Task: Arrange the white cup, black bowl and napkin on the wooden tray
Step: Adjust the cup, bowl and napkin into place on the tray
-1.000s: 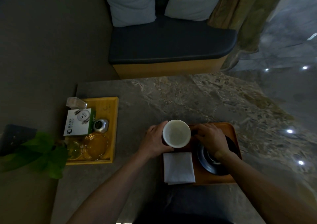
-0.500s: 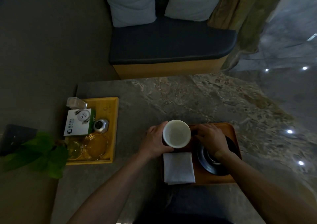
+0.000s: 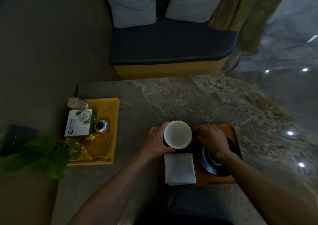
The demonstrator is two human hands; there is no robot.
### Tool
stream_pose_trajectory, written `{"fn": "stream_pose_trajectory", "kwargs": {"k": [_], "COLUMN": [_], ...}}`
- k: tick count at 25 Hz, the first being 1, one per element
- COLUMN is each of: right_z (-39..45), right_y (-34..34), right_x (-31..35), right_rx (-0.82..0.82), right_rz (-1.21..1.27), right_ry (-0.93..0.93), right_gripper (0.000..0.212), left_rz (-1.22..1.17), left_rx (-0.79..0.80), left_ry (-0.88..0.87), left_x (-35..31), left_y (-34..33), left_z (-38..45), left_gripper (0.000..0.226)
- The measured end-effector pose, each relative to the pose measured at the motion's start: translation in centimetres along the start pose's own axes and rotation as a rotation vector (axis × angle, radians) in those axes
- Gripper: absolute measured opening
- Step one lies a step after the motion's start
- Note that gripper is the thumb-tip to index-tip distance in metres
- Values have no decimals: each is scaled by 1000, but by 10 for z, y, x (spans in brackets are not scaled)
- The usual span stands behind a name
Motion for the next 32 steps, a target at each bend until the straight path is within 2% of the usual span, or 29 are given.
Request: {"fn": "stream_pose_trajectory", "kwargs": {"k": [11,17,20,22,24,32], "right_z": [-13,-46,-58,-67,-76,-99], "right_y": [0,0,6,12,19,43], "right_x": [-4,-39,-56,-72,-90,-145], "right_rx": [4,18,43,60,76,101], "right_rz": [-31,-211,-270,-295,-309,-336], "right_ry": [-61,-132,-93,-77,-58,55], "right_gripper": [28,38,44,50,55,68], "left_rz": [-9,-139,-126,-104,-61,63], "left_rx": [-34,-62,-163,-235,-245,-237], "left_ry": [109,263,297,258,185,32], "left_x": [7,11,8,-2,-15,-72], "left_y": [-6,-28,-42,-51,-61,-99], "left_z": [-12,-50,-68,-79,-86,-87], "left_gripper": [119,100,73,52,43,45]}}
Point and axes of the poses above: each hand's wrist, its own z-axis towards the middle knuckle, its own y-axis out of the back of the hand, x = y × z, the point moved 4 cm from there along z, towards the middle knuckle, and after that the axes turned 4 degrees about -y, right-handed, at the moved point
